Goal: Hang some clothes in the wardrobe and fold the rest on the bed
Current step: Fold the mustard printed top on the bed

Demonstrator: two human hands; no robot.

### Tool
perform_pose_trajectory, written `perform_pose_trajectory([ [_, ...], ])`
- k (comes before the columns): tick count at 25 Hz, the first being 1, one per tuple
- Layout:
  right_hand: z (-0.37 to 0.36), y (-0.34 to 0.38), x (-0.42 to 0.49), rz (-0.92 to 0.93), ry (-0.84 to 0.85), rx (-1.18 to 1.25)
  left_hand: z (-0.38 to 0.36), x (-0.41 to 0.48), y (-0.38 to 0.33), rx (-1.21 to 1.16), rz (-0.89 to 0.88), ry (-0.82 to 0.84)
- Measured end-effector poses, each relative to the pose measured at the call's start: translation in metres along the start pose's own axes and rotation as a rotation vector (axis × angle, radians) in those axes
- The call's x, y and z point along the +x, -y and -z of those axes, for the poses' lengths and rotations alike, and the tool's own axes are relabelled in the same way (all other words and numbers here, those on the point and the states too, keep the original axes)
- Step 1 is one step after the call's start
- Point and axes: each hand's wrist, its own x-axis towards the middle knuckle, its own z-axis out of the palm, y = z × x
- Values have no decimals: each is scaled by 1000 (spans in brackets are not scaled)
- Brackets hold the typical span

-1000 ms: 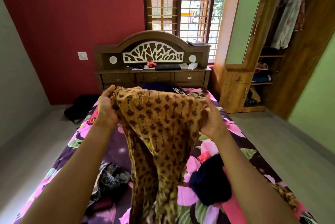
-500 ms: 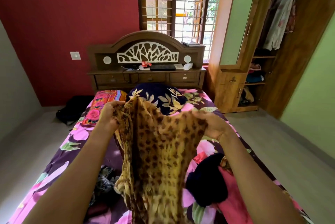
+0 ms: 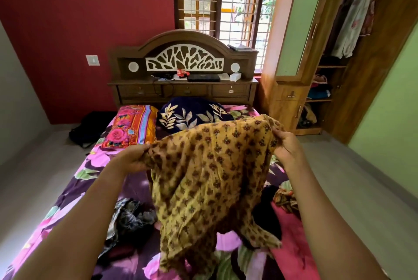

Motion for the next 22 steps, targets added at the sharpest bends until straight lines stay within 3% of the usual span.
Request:
perform_pose_trajectory([
  [4,-2,1,-3,51,-50,-156,20,24,12,640,-190,-412],
  [6,1,0,-4,30,-90,-280,20,23,12,827,-288,-492],
  [7,3,0,-2,28,-120,-355,16,21,10,816,-308,-448],
  [9,7,-3,2,85,-220,-576,8,7,-1,820,-390,-212],
  [11,9,-3,0,184,-233,-801,4,-4,-14,1040,-431,61],
  [12,9,-2,-3,229,-176,-910,4,-4,-18,1224,-451,110],
  [14,14,1,-5,259,30,-1321,2,-3,-25,1462,-551,-21],
  [16,20,-3,-1,231,119,-1837,3,4,-25,1399,-726,-231],
  [18,22,-9,3,324,-58,-2107,4,8,-28,1308,-778,-296],
  [20,19,-8,2,455,-213,-2253,1,-4,-35,1247,-684,-92],
  [21,14,-1,1,456,-143,-2294,-3,-13,-38,1164,-578,38],
  [22,9,7,-2,375,50,-2268,-8,-25,-39,1008,-471,160],
])
